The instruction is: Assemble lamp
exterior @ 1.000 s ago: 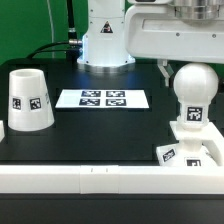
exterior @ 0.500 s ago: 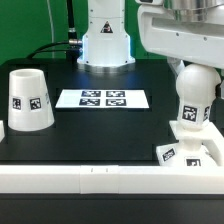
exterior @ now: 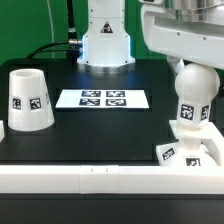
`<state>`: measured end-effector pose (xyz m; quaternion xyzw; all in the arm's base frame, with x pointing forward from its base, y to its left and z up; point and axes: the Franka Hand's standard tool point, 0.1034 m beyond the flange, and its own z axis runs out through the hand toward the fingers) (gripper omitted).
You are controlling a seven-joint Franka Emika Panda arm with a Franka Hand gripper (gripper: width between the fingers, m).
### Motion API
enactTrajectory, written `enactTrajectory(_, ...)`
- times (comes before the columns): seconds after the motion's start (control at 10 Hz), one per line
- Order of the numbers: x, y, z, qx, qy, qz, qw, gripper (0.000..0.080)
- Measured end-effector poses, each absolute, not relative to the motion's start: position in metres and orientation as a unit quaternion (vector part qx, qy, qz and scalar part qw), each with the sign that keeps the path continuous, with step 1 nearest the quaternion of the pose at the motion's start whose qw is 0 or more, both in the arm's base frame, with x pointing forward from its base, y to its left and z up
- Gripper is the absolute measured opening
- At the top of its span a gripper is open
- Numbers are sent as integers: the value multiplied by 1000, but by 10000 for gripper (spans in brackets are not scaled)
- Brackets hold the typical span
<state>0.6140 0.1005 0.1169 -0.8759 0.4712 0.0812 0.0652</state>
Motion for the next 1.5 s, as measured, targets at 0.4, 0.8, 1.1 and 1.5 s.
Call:
enactTrajectory(0.4,613,100,119,-947,309,62,57,699)
enactTrajectory(0.8,613,99,119,-984,157,52,63,699)
enactTrajectory(1.1,617,94,122,-998,-52,19,43,699)
enactTrajectory(1.5,622,91,122,-979,-199,3,44,699)
